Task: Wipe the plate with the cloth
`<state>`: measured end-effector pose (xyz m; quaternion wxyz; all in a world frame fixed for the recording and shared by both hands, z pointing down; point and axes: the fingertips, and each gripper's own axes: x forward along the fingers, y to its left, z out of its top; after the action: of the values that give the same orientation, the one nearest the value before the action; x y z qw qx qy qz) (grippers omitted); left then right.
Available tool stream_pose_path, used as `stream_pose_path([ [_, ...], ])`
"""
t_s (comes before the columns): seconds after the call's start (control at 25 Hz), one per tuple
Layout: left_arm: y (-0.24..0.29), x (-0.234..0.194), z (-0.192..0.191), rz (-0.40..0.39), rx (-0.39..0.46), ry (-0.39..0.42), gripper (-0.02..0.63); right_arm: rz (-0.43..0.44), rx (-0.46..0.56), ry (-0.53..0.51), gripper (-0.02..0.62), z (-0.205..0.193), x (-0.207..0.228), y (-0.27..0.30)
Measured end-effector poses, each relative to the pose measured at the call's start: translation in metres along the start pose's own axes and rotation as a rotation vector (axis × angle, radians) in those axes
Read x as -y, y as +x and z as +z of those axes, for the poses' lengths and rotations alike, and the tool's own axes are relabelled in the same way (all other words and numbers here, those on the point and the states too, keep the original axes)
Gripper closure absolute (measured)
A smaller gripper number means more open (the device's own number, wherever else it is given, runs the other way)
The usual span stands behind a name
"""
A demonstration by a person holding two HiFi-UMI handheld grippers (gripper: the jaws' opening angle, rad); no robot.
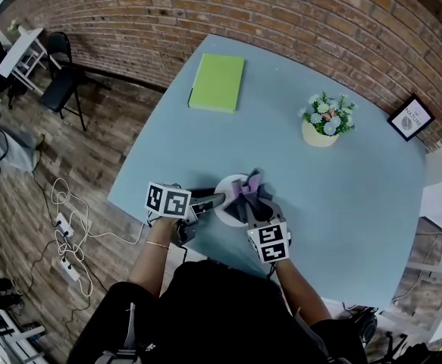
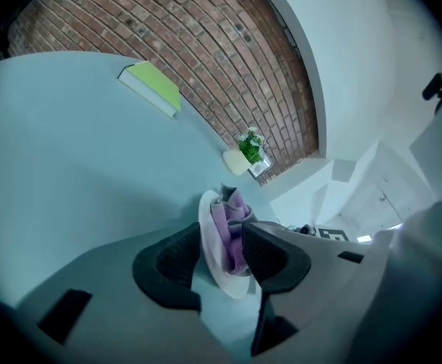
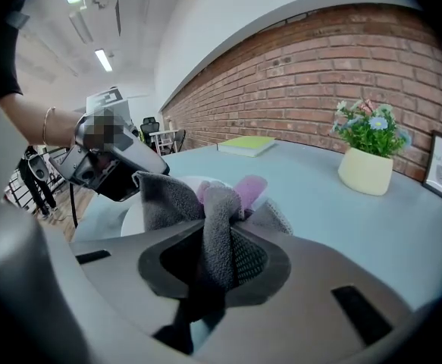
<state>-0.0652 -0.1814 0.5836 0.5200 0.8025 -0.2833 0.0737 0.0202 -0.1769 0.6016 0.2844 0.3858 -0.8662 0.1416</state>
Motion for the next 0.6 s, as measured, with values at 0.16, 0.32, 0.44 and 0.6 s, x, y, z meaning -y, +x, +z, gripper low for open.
stream_pose_path([
  [0.16,0.004,-0.003,-0.005,-0.005,-0.027,-0.028,0.426,-0.001,-0.001,-0.013,0.535,-0.001,0.0,-0.002],
  [0.32,0.011,-0.006,-0.013,-0.023,-0.098,-0.05,0.426,0.001,0.001,-0.024,0.535,0.0,0.001,0.001],
  [0.44,0.013,-0.009,-0.015,-0.005,-0.122,-0.038,0.426,0.0,-0.001,-0.033,0.535,0.003,0.0,0.002],
  [0.6,0.015,-0.01,-0.02,0.016,-0.136,-0.039,0.428,0.002,-0.003,-0.04,0.535,0.003,-0.003,0.001],
])
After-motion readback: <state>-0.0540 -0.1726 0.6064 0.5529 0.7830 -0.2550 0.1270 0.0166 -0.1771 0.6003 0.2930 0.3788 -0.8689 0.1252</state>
